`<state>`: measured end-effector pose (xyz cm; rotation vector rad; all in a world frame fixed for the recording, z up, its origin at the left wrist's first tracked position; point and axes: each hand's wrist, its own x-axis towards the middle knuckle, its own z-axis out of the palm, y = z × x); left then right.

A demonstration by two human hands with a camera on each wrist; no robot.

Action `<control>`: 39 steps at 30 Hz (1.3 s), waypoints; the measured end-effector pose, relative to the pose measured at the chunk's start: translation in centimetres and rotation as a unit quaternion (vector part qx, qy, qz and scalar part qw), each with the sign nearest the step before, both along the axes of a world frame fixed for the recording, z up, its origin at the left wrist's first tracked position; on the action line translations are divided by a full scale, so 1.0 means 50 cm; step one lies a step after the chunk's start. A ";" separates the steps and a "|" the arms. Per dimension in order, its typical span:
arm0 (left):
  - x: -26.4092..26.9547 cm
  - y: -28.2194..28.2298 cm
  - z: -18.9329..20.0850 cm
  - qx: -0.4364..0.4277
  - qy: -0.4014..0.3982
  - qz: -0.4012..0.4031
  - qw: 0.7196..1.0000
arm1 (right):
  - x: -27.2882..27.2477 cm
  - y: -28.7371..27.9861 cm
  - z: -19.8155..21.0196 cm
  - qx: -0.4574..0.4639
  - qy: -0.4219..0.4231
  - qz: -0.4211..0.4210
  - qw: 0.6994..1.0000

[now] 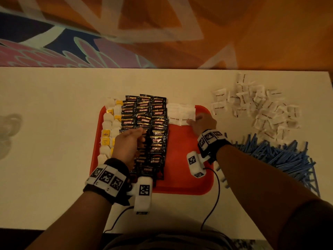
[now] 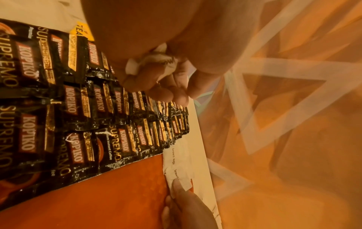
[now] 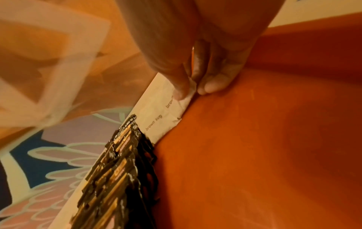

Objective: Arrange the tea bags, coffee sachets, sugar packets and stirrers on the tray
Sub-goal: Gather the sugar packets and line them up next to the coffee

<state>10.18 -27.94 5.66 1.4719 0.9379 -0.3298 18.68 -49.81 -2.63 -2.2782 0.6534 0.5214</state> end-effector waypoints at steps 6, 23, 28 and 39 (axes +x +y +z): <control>0.003 0.003 -0.003 -0.006 0.005 0.002 1.000 | -0.010 0.004 -0.002 -0.033 -0.122 0.066 0.990; -0.021 0.010 0.013 -0.188 -0.010 0.065 0.980 | -0.030 0.013 0.029 0.044 -0.167 0.133 0.976; -0.014 -0.044 0.047 -0.238 -0.069 0.056 0.967 | -0.072 0.024 0.118 0.174 -0.145 0.149 0.962; -0.045 -0.166 0.127 -0.293 -0.178 -0.042 0.938 | -0.196 -0.008 0.265 0.362 -0.100 0.136 0.917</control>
